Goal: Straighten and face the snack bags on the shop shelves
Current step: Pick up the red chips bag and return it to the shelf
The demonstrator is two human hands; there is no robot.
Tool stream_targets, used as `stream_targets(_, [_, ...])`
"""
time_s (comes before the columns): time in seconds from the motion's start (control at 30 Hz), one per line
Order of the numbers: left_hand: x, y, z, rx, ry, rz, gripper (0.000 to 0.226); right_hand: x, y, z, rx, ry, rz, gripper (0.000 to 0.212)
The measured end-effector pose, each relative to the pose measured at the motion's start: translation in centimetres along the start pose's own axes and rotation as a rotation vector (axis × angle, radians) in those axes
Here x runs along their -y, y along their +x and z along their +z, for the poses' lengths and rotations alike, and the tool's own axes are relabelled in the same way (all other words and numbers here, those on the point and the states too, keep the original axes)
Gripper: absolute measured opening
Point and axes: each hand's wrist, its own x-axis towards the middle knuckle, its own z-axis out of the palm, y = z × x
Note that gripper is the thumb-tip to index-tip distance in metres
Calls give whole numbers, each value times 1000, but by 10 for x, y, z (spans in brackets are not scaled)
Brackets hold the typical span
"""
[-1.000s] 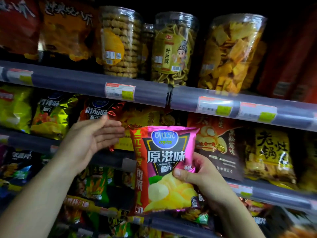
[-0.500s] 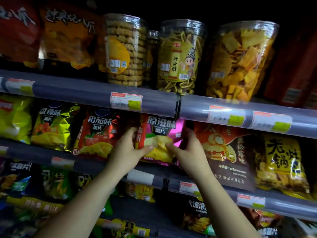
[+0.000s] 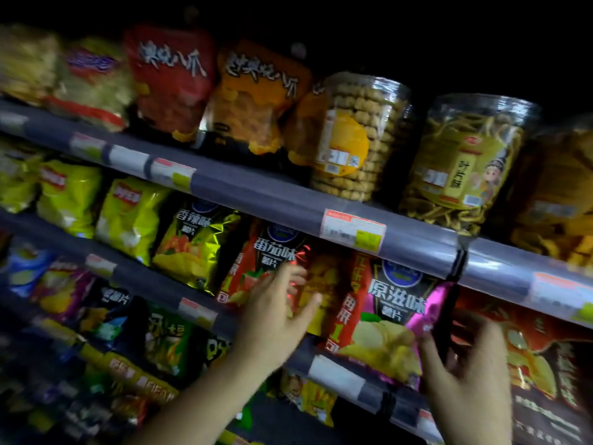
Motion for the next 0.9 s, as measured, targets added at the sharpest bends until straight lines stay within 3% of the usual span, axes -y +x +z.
stream_targets(0.1, [35, 14, -34, -196, 113, -55, 39, 41, -20, 28, 104, 52, -144, 28])
stream_targets(0.2, [60, 27, -37, -64, 231, -235, 63, 72, -27, 88, 424, -67, -214, 28])
stream_targets(0.27, [66, 31, -33, 33, 211, -314, 66, 83, -19, 129, 530, -103, -93, 44])
stream_targets(0.33, [66, 34, -34, 56, 182, -323, 58, 89, -10, 152, 553, -20, 62, 47])
stream_targets(0.5, [53, 34, -64, 6, 17, -280, 53, 99, 2, 141, 424, 194, 157, 36])
stream_targets(0.63, [45, 16, -94, 133, -422, -436, 25, 92, -10, 119, 562, 361, 201, 46])
stream_targets(0.77, [47, -5, -101, 272, -611, -485, 47, 80, -25, 102, 690, 433, 200, 58])
stream_targets(0.9, [37, 3, -90, 250, -626, -553, 69, 81, -16, 114, 696, 499, 247, 63])
